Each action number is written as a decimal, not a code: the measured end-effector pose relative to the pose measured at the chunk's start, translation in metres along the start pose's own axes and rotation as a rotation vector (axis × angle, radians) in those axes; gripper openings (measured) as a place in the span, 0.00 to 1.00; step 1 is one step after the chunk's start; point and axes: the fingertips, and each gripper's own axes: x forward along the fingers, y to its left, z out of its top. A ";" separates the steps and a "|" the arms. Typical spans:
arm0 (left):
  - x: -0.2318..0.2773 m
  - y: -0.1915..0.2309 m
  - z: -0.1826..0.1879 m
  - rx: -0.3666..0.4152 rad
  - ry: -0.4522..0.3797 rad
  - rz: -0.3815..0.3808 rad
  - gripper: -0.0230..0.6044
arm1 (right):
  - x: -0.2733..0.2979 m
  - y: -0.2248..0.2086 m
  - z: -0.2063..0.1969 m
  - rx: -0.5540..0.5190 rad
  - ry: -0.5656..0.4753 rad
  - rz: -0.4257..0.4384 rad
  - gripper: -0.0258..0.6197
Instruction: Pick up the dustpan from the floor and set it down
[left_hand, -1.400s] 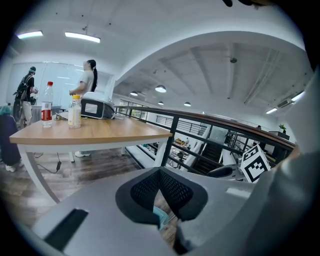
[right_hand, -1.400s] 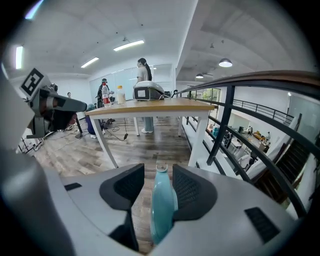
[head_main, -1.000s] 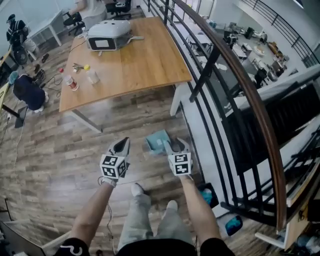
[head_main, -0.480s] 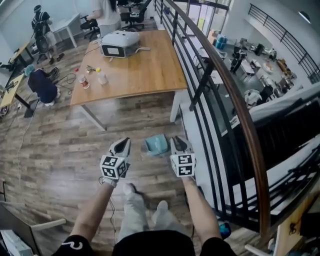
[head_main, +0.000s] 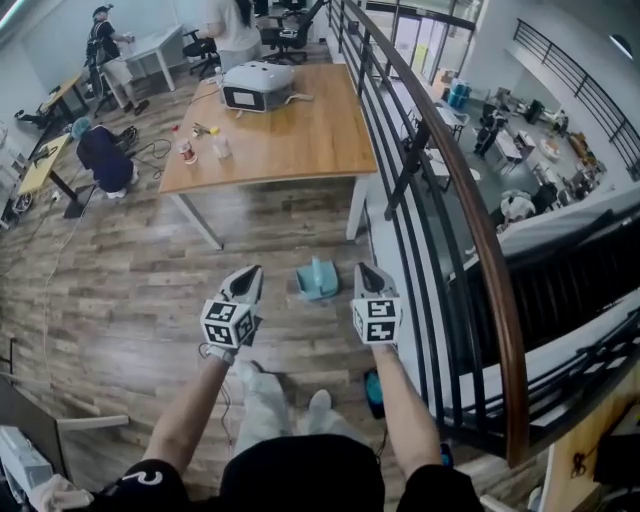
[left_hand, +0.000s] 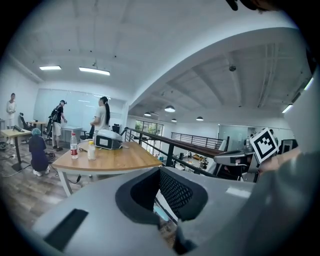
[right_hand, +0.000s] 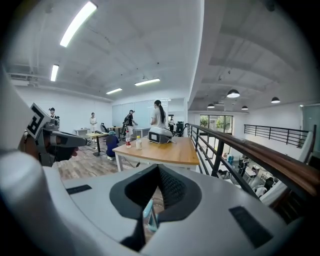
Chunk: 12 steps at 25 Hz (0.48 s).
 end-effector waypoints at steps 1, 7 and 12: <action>-0.004 -0.002 0.002 -0.003 -0.002 0.007 0.03 | -0.004 -0.001 0.000 -0.006 -0.004 -0.001 0.04; -0.025 -0.012 0.012 -0.004 -0.027 0.019 0.03 | -0.028 0.003 0.011 -0.004 -0.015 0.010 0.04; -0.029 -0.015 0.018 0.006 -0.028 0.017 0.03 | -0.032 0.003 0.013 -0.026 -0.007 0.009 0.04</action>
